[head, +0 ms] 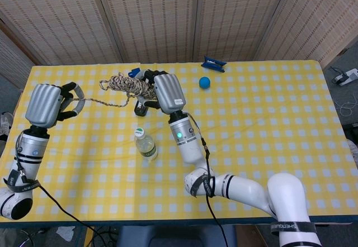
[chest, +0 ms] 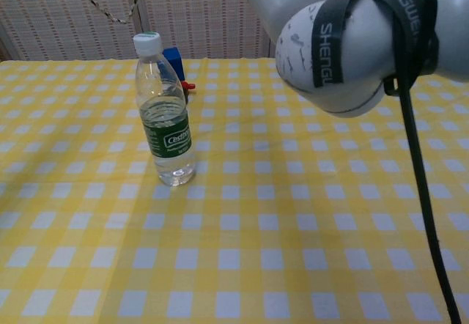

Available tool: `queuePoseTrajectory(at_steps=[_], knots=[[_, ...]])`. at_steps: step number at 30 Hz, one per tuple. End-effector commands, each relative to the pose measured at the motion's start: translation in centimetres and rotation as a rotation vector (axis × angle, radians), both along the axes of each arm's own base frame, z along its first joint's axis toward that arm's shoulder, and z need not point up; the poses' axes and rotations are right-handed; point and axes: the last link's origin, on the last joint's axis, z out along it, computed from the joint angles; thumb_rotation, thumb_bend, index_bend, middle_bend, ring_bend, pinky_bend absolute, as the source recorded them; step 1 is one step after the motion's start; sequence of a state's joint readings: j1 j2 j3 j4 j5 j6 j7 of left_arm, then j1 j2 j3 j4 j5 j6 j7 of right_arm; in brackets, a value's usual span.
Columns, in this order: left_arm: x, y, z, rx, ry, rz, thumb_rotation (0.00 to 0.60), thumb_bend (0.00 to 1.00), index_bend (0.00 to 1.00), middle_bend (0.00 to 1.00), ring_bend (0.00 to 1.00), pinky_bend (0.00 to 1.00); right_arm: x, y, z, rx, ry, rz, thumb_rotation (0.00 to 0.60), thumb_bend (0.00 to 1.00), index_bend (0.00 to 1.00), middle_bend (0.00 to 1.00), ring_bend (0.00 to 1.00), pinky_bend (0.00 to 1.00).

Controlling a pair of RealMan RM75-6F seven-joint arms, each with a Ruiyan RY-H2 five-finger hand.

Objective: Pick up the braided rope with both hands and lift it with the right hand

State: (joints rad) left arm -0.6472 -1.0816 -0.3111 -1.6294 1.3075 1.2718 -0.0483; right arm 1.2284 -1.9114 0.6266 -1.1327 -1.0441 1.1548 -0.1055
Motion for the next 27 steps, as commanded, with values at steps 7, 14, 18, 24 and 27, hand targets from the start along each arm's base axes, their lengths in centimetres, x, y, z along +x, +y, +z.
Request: queuePoseTrajectory(at_steps=[7,14,18,24,27], knots=[[4.4,-0.4,-1.7,-0.072,-0.039,-0.149,0.600,0.40,0.75,1.00,1.00,1.00,1.2,-0.3,-2.6,0.041,0.099,-0.032,0.600,0.39,0.79,0.68,0.51,0.49],[7.1,0.1,-2.7,-0.128,-0.085,-0.189,0.600,0.40,0.74,1.00,1.00,1.00,1.7,-0.1,-3.6,0.091,0.134,0.003,0.600,0.39,0.79,0.67,0.51,0.49],[7.9,0.8,-3.1,-0.161,-0.128,-0.177,0.600,0.40,0.74,1.00,1.00,1.00,1.8,0.2,-3.9,0.128,0.146,0.044,0.600,0.39,0.79,0.67,0.51,0.49],[8.2,2.3,-3.2,-0.159,-0.130,-0.130,0.600,0.40,0.74,1.00,1.00,1.00,1.4,0.7,-4.3,0.187,0.171,0.107,0.600,0.38,0.79,0.67,0.51,0.49],[7.9,3.1,-3.1,-0.141,-0.103,-0.096,0.600,0.40,0.74,1.00,1.00,1.00,1.2,1.0,-4.3,0.208,0.185,0.146,0.600,0.37,0.79,0.67,0.51,0.49]])
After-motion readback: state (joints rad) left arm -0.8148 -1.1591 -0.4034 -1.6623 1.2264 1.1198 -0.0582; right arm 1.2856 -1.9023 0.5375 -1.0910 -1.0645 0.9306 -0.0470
